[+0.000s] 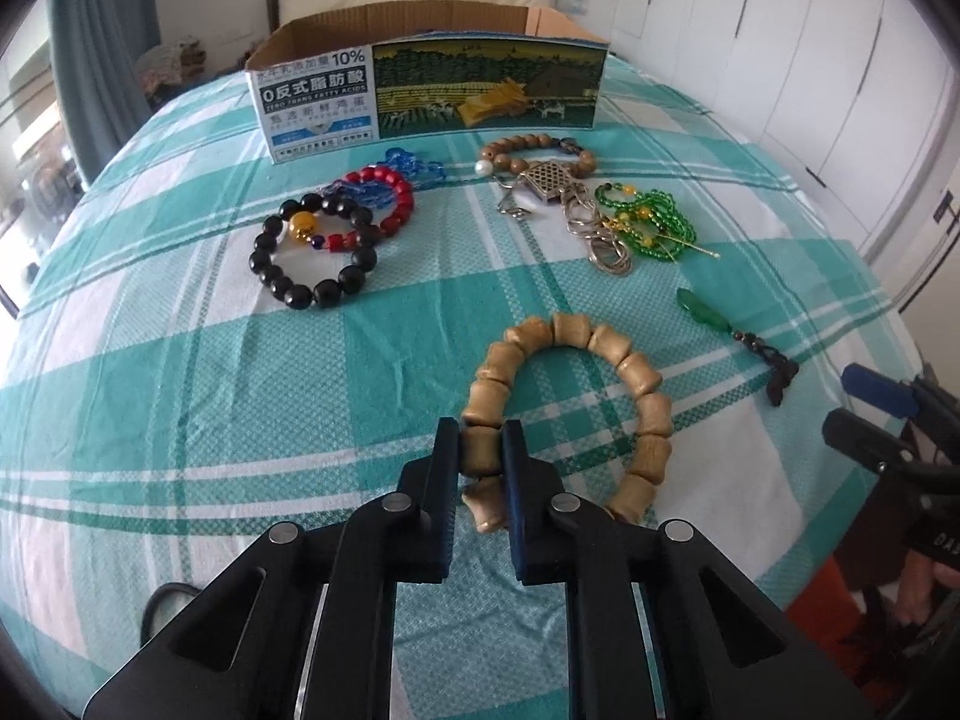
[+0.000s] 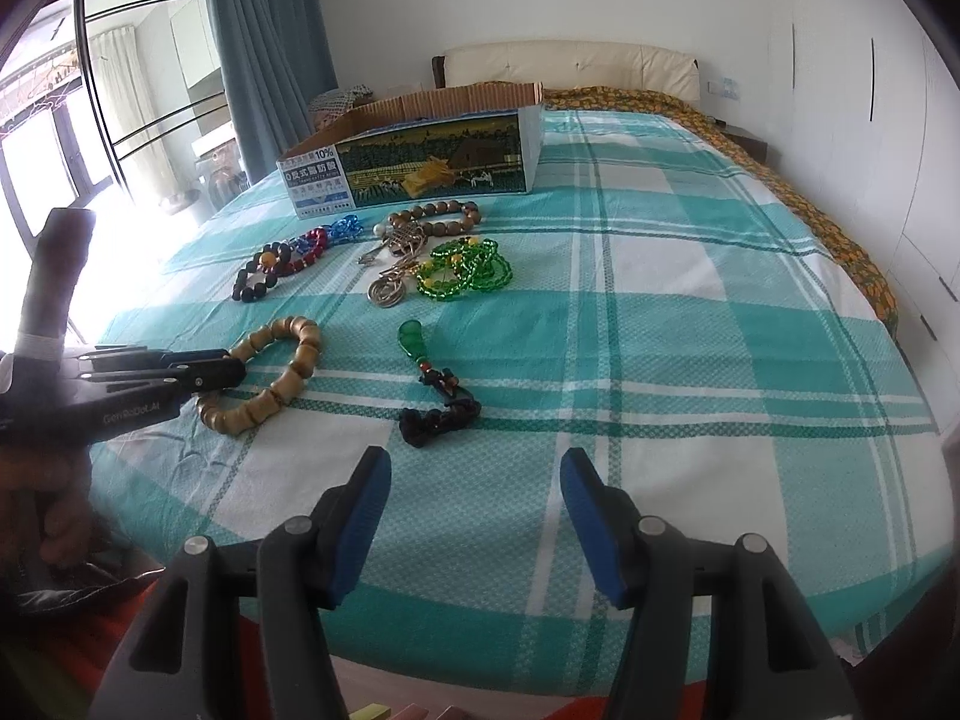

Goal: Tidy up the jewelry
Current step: 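Grasp the wooden bead bracelet with the left tool while the right tool holds the pendant, then carry the wooden bracelet and green pendant into the box and open both tools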

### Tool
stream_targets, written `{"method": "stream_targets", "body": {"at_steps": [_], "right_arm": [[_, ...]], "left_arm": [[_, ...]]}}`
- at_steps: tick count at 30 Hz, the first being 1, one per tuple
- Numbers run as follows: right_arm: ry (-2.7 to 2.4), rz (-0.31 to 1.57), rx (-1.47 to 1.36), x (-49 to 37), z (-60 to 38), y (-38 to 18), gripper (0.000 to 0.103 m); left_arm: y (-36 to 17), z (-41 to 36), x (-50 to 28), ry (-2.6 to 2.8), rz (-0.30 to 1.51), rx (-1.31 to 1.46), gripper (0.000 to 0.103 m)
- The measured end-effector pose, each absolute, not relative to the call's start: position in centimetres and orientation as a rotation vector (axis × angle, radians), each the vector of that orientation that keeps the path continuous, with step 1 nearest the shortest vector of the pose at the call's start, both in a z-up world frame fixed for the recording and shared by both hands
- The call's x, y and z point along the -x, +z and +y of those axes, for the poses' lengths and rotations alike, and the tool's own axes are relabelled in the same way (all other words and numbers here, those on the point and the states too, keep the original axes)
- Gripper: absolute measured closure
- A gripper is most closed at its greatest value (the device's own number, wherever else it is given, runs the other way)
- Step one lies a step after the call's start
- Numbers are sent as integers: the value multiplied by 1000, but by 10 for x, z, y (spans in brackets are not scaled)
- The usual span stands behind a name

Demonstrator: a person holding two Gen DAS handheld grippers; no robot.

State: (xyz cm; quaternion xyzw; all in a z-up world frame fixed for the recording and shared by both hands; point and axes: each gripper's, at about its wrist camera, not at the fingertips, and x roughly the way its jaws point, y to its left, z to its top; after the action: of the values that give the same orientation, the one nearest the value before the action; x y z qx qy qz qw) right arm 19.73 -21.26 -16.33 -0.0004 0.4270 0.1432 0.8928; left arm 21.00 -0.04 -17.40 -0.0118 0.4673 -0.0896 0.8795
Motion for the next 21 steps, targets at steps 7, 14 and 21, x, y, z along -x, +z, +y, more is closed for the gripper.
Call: {"method": "stream_targets", "body": {"at_steps": [7, 14, 21], "right_arm": [[312, 899, 113, -218, -177, -168, 43], [266, 893, 174, -230, -162, -178, 70], [294, 906, 78, -227, -176, -158, 94]], "left_arm": [[-173, 11, -207, -203, 984, 113, 91], [-170, 21, -203, -194, 980, 148, 91], [-160, 29, -199, -193, 958, 185, 91]]}}
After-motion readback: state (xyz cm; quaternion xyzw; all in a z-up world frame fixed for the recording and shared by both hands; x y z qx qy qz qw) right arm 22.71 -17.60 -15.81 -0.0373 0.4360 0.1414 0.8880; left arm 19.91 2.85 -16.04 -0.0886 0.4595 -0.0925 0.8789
